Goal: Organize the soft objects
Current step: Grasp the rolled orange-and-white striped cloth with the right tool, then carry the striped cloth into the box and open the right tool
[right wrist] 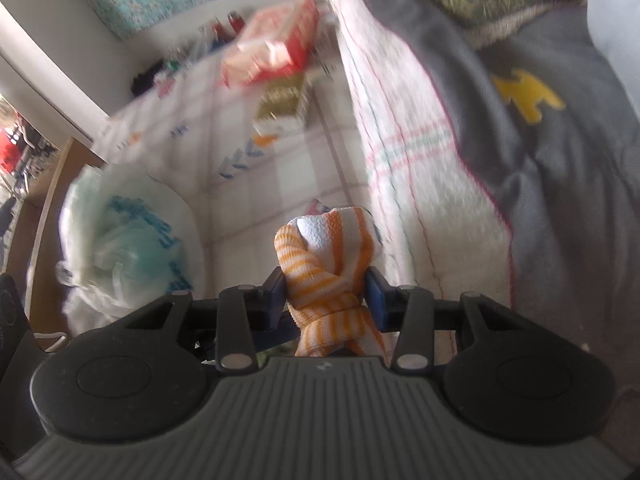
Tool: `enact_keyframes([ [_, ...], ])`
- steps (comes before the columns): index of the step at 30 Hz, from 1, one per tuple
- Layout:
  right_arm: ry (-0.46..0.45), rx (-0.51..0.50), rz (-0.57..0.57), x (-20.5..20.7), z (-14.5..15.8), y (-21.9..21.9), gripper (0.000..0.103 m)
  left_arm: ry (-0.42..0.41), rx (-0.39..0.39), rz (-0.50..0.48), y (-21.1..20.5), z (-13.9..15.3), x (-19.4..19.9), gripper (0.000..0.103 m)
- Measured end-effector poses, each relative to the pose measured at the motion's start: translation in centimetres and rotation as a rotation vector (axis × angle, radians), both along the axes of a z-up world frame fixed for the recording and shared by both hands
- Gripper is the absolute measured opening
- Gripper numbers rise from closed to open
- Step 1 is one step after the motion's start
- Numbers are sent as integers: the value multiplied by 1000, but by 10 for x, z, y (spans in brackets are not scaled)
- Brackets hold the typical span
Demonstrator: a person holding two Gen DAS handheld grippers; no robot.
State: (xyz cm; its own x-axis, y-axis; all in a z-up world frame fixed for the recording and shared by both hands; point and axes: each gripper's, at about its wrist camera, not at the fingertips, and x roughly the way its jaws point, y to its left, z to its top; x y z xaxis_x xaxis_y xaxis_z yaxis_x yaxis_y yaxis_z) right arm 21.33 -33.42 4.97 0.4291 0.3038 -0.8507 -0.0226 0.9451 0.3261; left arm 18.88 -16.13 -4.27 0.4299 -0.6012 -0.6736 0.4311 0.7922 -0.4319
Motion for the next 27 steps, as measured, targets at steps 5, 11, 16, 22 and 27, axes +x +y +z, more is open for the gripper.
enact_keyframes([
  [5,-88,15,16,-10,43,15,40,-102,-44,26,23,35,-16,41],
  [11,-178,60,93,-5,88,64,40,-194,-80,131,80,74,-27,41],
  [16,-219,149,224,11,110,142,40,-241,-72,272,163,101,-40,41],
  [22,-203,270,444,26,119,278,40,-246,-24,509,283,119,-71,39],
  [27,-82,376,593,32,105,389,40,-187,33,706,366,119,-102,38],
])
